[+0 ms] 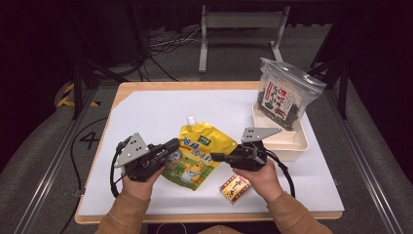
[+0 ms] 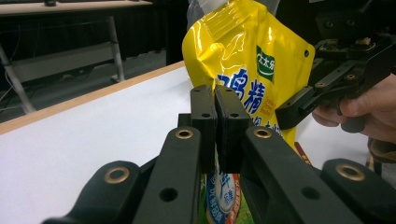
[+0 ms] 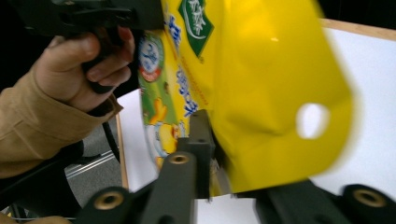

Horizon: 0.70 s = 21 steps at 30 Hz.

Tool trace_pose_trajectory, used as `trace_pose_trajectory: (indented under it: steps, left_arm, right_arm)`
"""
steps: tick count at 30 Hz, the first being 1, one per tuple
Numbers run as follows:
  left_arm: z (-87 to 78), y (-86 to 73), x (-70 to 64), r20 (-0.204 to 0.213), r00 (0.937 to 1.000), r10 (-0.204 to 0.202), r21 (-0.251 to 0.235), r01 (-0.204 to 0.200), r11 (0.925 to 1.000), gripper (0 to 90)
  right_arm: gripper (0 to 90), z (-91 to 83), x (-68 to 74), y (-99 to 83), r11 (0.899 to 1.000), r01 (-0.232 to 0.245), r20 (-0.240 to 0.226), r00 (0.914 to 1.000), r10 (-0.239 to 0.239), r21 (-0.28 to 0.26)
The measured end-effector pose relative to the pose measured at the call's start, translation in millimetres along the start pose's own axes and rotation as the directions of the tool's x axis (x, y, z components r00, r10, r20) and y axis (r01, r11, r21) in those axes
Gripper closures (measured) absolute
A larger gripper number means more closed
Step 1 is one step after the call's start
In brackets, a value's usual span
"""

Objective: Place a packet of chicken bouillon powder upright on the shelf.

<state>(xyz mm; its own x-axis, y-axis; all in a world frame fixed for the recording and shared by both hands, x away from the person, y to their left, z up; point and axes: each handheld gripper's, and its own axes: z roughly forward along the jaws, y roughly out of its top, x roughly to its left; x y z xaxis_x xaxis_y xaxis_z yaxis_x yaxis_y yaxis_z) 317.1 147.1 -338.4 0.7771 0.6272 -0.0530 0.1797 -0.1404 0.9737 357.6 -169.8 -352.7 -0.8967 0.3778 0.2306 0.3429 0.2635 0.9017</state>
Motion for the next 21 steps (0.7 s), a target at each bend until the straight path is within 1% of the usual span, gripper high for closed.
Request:
trace_pose_trajectory:
  steps: [3, 11, 13, 14, 15, 16, 17, 19, 20, 21]
  left_arm:
    - [0.0, 0.0, 0.0, 0.002, 1.0, -0.001, -0.003, 0.001, 1.0, 87.5]
    - [0.4, -1.0, 0.3, 0.021, 0.9998, -0.002, -0.001, 0.002, 1.0, 87.2]
    - [-0.3, -2.0, 0.9, 0.045, 0.999, -0.001, -0.007, 0.001, 1.0, 86.7]
    - [-0.3, -2.0, 0.9, 0.045, 0.999, -0.001, -0.007, 0.001, 1.0, 85.9]
    - [-0.3, -2.0, 0.9, 0.045, 0.999, -0.001, -0.007, 0.001, 1.0, 85.9]
    - [-0.2, -2.1, 0.8, 0.048, 0.9989, 0.002, -0.012, -0.002, 0.9999, 85.9]
    - [-0.2, -2.1, 0.6, 0.048, 0.9988, 0.005, -0.014, -0.005, 0.9999, 84.6]
    - [-0.9, -2.0, 0.2, 0.045, 0.999, 0.01, -0.016, -0.009, 0.9998, 84.4]
    - [-2.8, -2.0, 0.6, 0.031, 0.9995, 0.009, -0.015, -0.008, 0.9998, 84.4]
    - [-3.7, -2.1, 2.0, 0.033, 0.9994, 0.004, -0.02, -0.004, 0.9998, 87.4]
  right_arm:
    - [84.2, -1.6, 2.0, 0.7, 1.0, 0.021, 0.005, 0.9998, -0.021, -0.007]
    - [84.9, -9.0, 6.2, 5.3, 0.998, 0.054, 0.029, 0.9982, -0.054, -0.017]
    - [85.0, -11.1, 7.2, 7.0, 0.998, 0.064, 0.03, 0.9975, -0.064, -0.014]
    - [85.0, -11.1, 7.2, 7.0, 0.998, 0.064, 0.03, 0.9975, -0.064, -0.014]
    - [85.1, -14.1, 8.5, 9.9, 0.997, 0.081, 0.033, 0.9962, -0.08, -0.011]
    - [85.1, -14.1, 8.5, 9.9, 0.997, 0.081, 0.033, 0.9962, -0.08, -0.011]
    - [85.3, -17.6, 9.8, 13.8, 0.995, 0.099, 0.039, 0.9943, -0.099, -0.009]
    - [85.3, -19.6, 10.5, 15.8, 0.994, 0.107, 0.044, 0.9934, -0.106, -0.009]
    - [85.3, -21.7, 11.4, 17.8, 0.993, 0.116, 0.051, 0.992, -0.116, -0.005]
    - [85.5, -27.0, 12.1, 21.0, 0.991, 0.134, 0.074, 0.9882, -0.134, 0.003]
